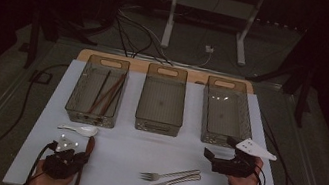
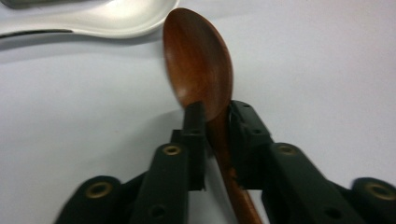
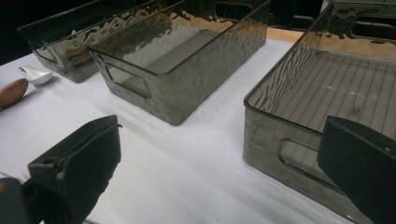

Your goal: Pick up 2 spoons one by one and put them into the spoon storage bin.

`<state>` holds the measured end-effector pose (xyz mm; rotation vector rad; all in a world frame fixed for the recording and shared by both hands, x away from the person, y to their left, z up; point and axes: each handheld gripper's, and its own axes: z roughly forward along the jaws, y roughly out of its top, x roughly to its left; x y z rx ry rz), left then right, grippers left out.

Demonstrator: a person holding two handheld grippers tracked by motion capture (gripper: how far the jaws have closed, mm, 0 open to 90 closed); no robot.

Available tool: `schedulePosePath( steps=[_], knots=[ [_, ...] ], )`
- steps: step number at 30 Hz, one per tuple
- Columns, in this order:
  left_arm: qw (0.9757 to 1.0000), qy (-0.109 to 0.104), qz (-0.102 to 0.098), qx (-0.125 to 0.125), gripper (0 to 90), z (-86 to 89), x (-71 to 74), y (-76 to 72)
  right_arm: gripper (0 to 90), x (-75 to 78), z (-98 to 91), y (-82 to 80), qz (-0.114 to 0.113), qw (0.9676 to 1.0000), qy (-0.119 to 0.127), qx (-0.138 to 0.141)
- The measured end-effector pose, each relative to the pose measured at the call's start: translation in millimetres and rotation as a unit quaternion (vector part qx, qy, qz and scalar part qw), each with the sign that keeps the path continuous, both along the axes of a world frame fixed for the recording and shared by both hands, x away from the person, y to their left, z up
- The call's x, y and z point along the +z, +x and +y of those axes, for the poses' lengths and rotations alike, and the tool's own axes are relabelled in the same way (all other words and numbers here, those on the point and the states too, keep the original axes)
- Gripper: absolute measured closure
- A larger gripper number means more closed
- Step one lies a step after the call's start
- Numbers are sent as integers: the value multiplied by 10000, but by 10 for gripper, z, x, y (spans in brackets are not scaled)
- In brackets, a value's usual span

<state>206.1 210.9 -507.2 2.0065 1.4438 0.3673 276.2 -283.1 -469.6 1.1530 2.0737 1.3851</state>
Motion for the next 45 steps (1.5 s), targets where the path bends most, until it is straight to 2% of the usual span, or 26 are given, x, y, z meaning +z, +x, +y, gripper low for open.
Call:
schedulePosePath(
  steps=[1, 5, 8, 11, 13, 20, 27, 45],
  knots=[
    [10000, 13, 13, 4, 846, 18, 5, 1, 0, 1, 1, -1, -1, 10000, 2, 7],
    [9999, -76, 58, -45, 849, 41, -13, -10, 0, -1, 2, 0, -1, 10000, 3, 10],
    [9998, 30, 205, -73, 829, 13, -62, -10, 0, -2, 5, 1, 1, 10000, -1, 18],
    [9997, -8, 232, -80, 845, 33, -73, -16, 0, -1, 1, 0, 4, 10000, 2, 20],
    [9997, 43, 229, -122, 849, 18, -68, -18, 0, -5, -1, 3, 21, 10000, 5, 24],
    [9989, -84, 274, -370, 853, -61, -64, -5, 0, -4, 0, 4, 12, 10000, 7, 28],
    [9985, -194, 194, -477, 853, -136, 6, 55, 0, -2, -6, 3, 2, 10000, 21, 24],
    [9975, -294, -58, -640, 853, -280, 180, 264, 0, 3, -22, 3, -12, 10000, 51, 7]
  ],
)
